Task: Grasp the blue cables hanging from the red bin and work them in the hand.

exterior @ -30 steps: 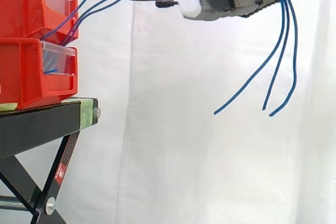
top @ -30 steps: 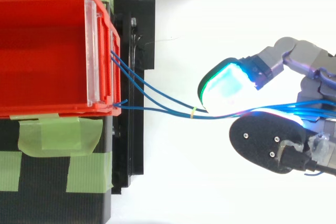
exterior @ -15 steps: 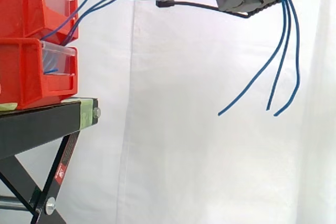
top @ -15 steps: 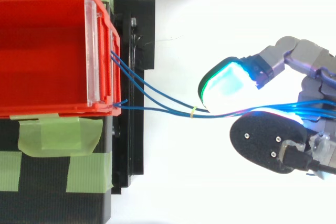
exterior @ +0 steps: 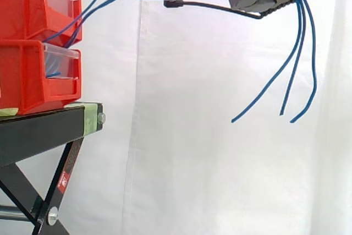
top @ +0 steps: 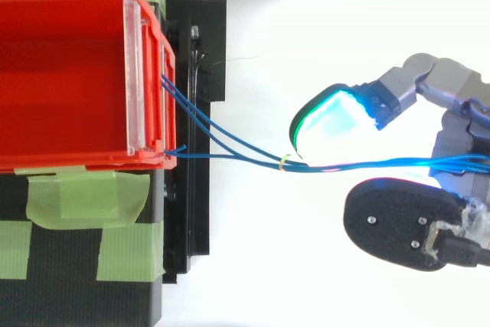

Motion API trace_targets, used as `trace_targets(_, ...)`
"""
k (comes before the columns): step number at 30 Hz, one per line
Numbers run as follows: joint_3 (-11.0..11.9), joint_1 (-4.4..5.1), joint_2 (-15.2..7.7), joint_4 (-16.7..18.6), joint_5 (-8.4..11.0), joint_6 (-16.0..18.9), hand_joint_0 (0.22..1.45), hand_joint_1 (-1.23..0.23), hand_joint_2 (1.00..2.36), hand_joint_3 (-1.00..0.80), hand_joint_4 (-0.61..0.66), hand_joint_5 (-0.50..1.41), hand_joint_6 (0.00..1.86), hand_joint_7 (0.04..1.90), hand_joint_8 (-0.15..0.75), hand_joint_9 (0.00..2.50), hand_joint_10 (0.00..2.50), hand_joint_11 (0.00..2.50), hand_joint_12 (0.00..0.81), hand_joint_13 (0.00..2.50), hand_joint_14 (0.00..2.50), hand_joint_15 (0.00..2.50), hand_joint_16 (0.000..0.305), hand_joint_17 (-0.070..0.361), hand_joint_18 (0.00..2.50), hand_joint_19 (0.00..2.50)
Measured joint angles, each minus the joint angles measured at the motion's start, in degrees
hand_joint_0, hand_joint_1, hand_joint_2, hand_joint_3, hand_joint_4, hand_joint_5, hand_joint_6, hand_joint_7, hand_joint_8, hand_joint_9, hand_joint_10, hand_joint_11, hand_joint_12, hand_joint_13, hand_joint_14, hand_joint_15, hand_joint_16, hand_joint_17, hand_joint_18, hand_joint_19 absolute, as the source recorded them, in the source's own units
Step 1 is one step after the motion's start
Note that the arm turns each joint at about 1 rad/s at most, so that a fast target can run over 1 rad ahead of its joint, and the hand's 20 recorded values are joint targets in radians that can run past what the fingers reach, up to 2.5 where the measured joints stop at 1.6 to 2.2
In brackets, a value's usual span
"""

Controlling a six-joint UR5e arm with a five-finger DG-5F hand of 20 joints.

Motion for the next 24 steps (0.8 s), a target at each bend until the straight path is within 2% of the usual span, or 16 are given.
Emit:
trace_targets(5, 0.0, 0.01, 0.0, 0.0, 0.03, 0.0, 0.95, -0.62, 1.02, -0.52, 0.34, 0.3, 0.0, 1.3, 0.483, 0.47, 2.5, 2.5, 0.472, 0.87, 2.5, 1.3, 0.053, 0.119, 1.46, 1.25)
trace_targets(7, 0.0, 0.03, 0.0, 0.1, 0.03, 0.0, 1.01, -0.62, 1.02, -0.24, 0.34, 0.31, 0.0, 1.31, 0.481, 0.47, 2.5, 2.5, 0.482, 0.87, 2.5, 1.29, 0.052, 0.117, 1.43, 1.18)
trace_targets(10, 0.0, 0.07, 0.0, 0.3, 0.03, -0.1, 1.05, -0.63, 1.02, 0.04, 0.33, 0.31, 0.0, 1.29, 0.48, 0.47, 2.5, 2.5, 0.48, 0.86, 2.5, 1.27, 0.052, 0.117, 1.36, 1.01)
trace_targets(18, 0.0, 0.24, 0.0, 0.4, 0.5, 0.0, 1.09, -0.63, 1.01, 0.31, 0.34, 0.3, 0.01, 1.25, 0.49, 0.48, 2.5, 2.5, 0.5, 0.86, 2.5, 1.25, 0.056, 0.126, 1.32, 0.86)
trace_targets(20, 0.0, 0.29, 0.0, 0.3, 0.75, 0.1, 1.09, -0.63, 1.01, 0.26, 0.34, 0.29, 0.01, 1.25, 0.493, 0.47, 2.5, 2.5, 0.496, 0.86, 2.5, 1.25, 0.054, 0.122, 1.3, 0.87)
trace_targets(23, 0.0, 0.37, 0.0, 0.4, 0.98, 0.4, 1.01, -0.62, 1.02, -0.11, 0.33, 0.28, 0.01, 1.24, 0.484, 0.46, 2.5, 2.5, 0.482, 0.86, 2.5, 1.3, 0.051, 0.115, 1.41, 1.19)
trace_targets(24, 0.0, 0.39, 0.0, 0.4, 1.02, 0.4, 0.97, -0.62, 1.03, -0.29, 0.34, 0.28, 0.01, 1.24, 0.485, 0.46, 2.5, 2.5, 0.482, 0.87, 2.5, 1.31, 0.051, 0.115, 1.46, 1.29)
